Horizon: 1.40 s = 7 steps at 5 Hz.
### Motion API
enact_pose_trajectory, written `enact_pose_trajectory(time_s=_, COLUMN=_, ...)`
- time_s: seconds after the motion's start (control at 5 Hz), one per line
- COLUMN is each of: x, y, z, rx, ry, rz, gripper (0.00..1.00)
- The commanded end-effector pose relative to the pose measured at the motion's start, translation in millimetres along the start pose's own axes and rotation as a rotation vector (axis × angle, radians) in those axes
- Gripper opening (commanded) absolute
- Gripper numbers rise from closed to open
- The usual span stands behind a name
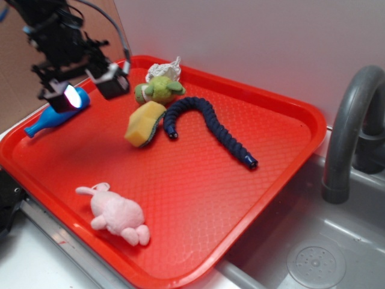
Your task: Grab the green sponge.
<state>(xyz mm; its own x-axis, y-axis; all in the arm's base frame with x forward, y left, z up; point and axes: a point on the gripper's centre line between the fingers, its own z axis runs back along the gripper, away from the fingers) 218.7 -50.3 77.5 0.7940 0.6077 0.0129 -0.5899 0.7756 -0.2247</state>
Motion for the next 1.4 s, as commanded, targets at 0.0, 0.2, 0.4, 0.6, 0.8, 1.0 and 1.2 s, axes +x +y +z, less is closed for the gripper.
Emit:
enact_pose_trajectory(time_s=0.0, x=-9, y=-25, z=-27, rx=-0.126, ry=0.060, rz=-0.076, gripper=1.00)
enact_pose_trajectory(time_s=0.2, x=-11, y=-34, z=-32, rx=-0.118, ry=0.058, rz=-0.111, gripper=1.00)
enact_pose_trajectory(time_s=0.4, x=-13, y=-34, z=-37, rx=-0.079, ry=0.044, rz=-0.119, gripper=0.00)
enact_pose_trajectory(time_s=0.6, x=-16, y=-35, z=-38, rx=-0.079, ry=0.040, rz=-0.122, gripper=0.00)
enact_pose_trajectory(time_s=0.8, x=-16, y=-33, z=-29, rx=-0.078, ry=0.033, rz=-0.135, gripper=0.00)
enact_pose_trajectory(time_s=1.0, x=-17, y=-27, z=23, rx=-0.059, ry=-0.046, rz=-0.120, gripper=0.00)
enact_pose_trajectory(time_s=1.2, x=-23, y=-19, z=77, rx=0.063, ry=-0.143, rz=-0.039, gripper=0.00)
